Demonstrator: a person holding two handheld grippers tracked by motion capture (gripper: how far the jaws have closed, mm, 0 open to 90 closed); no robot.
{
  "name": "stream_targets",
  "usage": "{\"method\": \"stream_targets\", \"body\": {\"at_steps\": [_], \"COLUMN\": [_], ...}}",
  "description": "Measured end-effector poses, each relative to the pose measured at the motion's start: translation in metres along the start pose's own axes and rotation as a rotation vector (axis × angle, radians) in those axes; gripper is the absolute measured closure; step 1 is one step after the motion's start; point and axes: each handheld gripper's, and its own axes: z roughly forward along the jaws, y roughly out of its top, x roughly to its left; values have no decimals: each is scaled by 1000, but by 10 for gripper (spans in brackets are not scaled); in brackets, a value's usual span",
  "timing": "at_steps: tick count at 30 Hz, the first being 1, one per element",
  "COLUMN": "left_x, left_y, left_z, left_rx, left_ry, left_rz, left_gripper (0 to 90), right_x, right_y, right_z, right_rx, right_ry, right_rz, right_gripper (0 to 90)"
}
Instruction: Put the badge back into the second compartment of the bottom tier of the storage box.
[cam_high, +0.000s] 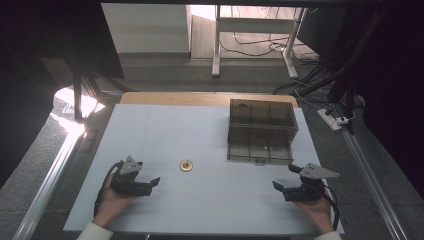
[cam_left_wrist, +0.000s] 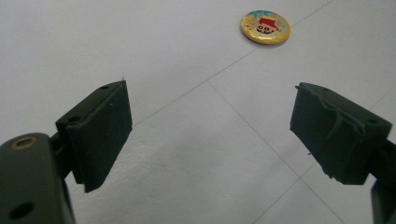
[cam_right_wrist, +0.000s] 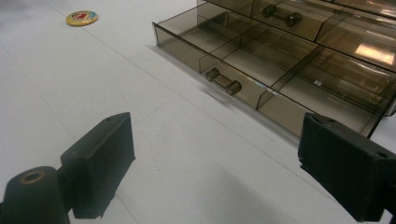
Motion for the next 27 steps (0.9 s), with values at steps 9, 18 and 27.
{"method": "stream_targets", "body": {"at_steps": [9,18,27], "left_x": [1,1,3], "left_y": [0,0,0], "left_z": [1,2,2], "left_rx": [2,3,2], "left_ry": [5,3,3], "left_rz": [5,7,4], "left_gripper": [132,130,130], "right_x": [0,0,0], "right_y": [-2,-3,-3], "right_z": [3,3,4], "right_rx": [11,14,26], "right_ry": [2,2,-1], "right_rz": [-1,-2,-9], "right_gripper": [118,121,121]}}
